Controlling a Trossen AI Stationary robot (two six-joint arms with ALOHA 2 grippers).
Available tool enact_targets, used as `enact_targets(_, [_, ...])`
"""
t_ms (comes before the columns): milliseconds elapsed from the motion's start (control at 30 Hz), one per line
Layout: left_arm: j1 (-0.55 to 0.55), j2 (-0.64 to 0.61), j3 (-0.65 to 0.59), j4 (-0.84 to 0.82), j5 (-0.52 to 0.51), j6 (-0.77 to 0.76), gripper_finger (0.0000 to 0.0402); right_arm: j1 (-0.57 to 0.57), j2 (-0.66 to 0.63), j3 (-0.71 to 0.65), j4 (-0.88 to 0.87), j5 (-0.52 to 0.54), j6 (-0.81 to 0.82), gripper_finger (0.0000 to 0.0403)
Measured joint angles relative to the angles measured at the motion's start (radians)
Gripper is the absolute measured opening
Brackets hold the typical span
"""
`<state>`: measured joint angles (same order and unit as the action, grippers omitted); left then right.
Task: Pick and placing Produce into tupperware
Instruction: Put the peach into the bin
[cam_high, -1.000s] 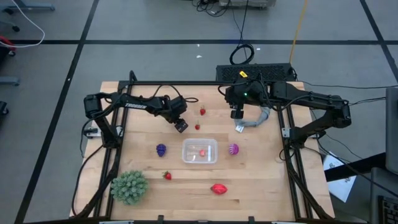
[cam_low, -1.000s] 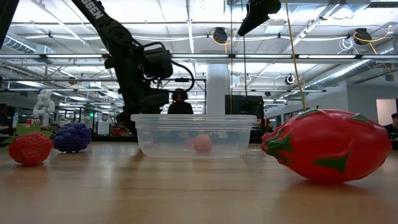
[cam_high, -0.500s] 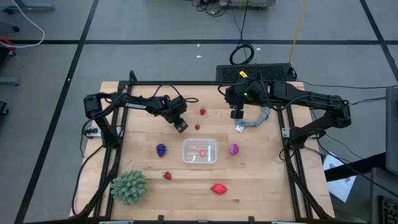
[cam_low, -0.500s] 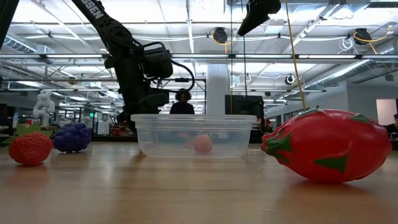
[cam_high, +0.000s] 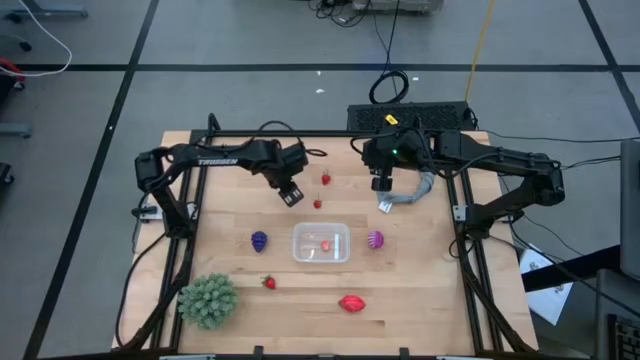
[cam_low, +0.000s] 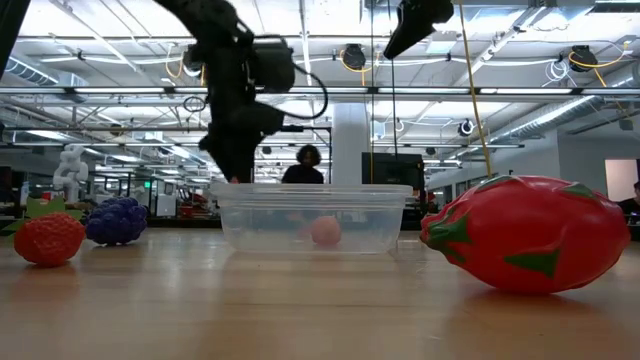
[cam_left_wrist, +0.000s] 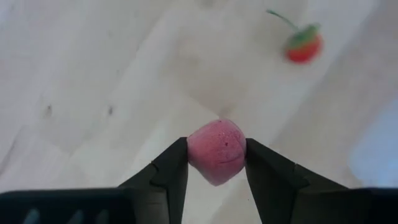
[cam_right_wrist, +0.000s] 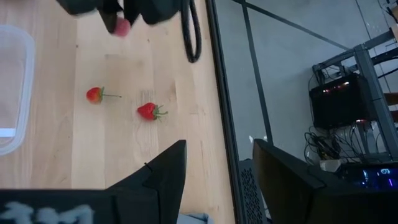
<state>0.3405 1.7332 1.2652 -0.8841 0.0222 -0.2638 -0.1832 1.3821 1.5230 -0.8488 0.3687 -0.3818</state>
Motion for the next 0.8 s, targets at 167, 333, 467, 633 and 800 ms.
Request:
enact_targets(167, [-0.077, 0.000, 0.108, -0.146, -0.003, -0.006, 0.0145, -0.038, 0.000, 0.000, -0.018, 0.001, -0.008, 0.0177])
enact_targets(333, [-0.175, 0.000, 0.148, -0.204, -0.027, -0.070, 0.0145, -0.097, 0.000, 0.000, -0.058, 0.050, -0.009, 0.0177])
enact_targets(467, [-0.264, -0.006, 0.159, -0.213, -0.028, -0.122, 0.0145, -0.149, 0.000, 0.000, -0.072, 0.061, -0.014, 0.0177])
enact_targets(633, [-0.369, -0.006, 0.191, -0.214, -0.028, -0.195, 0.0145, -0.197, 0.000, 0.000, -0.067, 0.061, -0.024, 0.0177])
enact_targets(800, [-0.453, -0.006, 0.246, -0.204, -0.028, -0.238, 0.0145, -0.224, 0.000, 0.000, -0.044, 0.061, -0.024, 0.0177])
